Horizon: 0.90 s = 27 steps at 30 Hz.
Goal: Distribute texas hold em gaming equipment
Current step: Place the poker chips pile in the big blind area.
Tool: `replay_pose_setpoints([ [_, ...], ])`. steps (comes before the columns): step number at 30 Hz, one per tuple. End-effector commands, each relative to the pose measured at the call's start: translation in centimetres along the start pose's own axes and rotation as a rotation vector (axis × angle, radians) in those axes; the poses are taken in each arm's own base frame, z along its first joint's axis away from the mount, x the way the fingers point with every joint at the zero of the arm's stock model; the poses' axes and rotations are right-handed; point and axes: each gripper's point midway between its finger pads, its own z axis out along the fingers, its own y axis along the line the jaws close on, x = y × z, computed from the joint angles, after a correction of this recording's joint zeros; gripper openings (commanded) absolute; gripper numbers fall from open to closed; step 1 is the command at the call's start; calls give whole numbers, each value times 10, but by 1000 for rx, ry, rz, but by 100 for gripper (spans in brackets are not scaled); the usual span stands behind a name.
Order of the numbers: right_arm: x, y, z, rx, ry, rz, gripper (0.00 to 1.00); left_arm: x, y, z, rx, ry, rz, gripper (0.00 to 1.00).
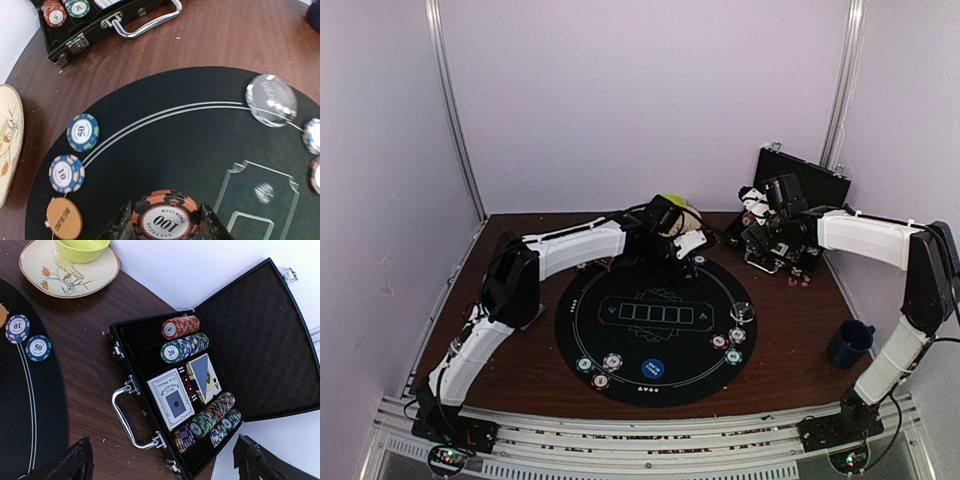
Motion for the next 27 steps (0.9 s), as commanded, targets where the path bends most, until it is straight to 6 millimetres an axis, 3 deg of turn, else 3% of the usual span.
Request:
replay_pose_setpoints([
  [1, 4, -19, -2, 54, 1, 26, 100, -16, 33, 14, -109, -88, -7, 39],
  [8, 12, -28, 5, 74, 24, 48, 100, -11, 46, 33, -161, -100, 26, 39],
  [16, 21, -24, 14, 71, 52, 40, 100, -15, 47, 51, -152, -143, 47, 40],
  [27, 18, -23, 12, 58, 41, 42, 100, 1, 45, 65, -142, -107, 43, 40],
])
